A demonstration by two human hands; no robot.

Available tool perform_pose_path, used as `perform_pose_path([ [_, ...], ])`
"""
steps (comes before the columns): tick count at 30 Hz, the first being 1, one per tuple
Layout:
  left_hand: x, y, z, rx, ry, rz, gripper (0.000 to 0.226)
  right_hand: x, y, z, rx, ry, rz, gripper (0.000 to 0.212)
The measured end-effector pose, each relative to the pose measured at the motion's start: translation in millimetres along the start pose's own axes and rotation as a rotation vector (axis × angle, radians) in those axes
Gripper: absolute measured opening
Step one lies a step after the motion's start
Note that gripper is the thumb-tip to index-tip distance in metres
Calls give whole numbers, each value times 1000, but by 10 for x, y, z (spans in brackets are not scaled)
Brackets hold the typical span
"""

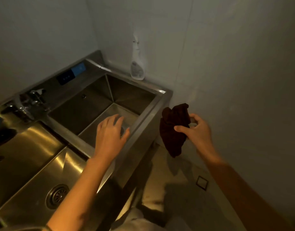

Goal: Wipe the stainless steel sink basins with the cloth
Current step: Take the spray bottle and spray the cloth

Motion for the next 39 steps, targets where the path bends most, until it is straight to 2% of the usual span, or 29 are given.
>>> perform_pose_path([
  [9,-651,250,296,-24,34,-23,45,-669,-120,50,-52,24,35,46],
  [12,-954,360,278,-4,17,-24,45,-930,-42,46,-26,24,32,54],
  [19,-1888,577,86,2,5,-13,45,-1716,374,-125,33,20,17,53],
  [21,-2145,629,23,3,1,-8,49,-1919,503,-180,39,6,12,44],
  [31,-3004,1111,-122,7,-93,-40,65,-2555,862,-302,29,-21,-7,41],
  [36,-3418,1490,-136,-1,-201,-127,86,-2769,880,-244,54,-16,-23,42],
  [39,-3655,1625,-112,76,-304,-161,100,-2839,865,-222,76,-17,-45,45],
])
Point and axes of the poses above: each hand's wrist, its own x-axis away from the middle knuckle, its own y-axis out of the palm, z = x × y, the point moved 7 cm from there along -x, towards the middle knuckle, and after that the axes turned 12 degrees about -x, right-handed, at the moved point
